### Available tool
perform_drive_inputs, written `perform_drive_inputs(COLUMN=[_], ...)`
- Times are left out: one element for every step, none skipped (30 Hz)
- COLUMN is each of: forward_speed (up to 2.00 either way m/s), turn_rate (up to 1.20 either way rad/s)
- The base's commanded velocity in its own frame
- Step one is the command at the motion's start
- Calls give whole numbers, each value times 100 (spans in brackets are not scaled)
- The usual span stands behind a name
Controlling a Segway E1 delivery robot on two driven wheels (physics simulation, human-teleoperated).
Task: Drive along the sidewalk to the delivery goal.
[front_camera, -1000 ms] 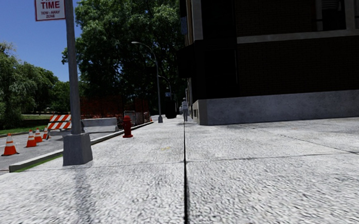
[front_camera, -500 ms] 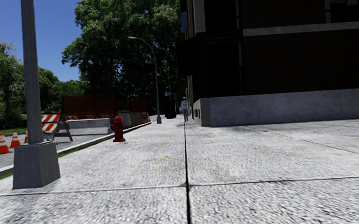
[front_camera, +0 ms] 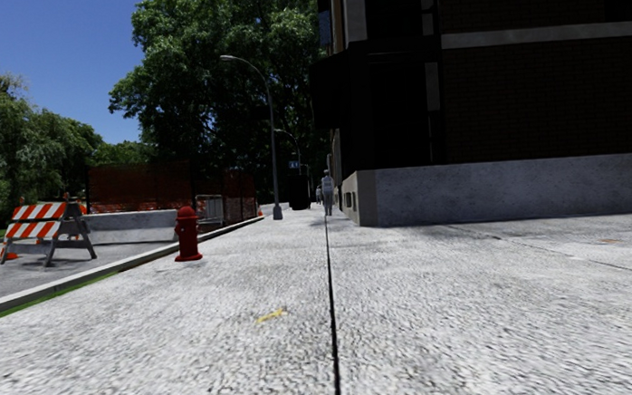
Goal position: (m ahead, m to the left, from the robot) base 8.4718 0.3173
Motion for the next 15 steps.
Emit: perform_drive_inputs(forward_speed=[200, 200, 200, 200, 200, 200, 200, 200, 200, 200, 200, 200, 200, 200, 200], turn_rate=[0, 0, 0, 0, 0, 0, 0, 0, 0, 0, 0, 0, 0, 0, 0])
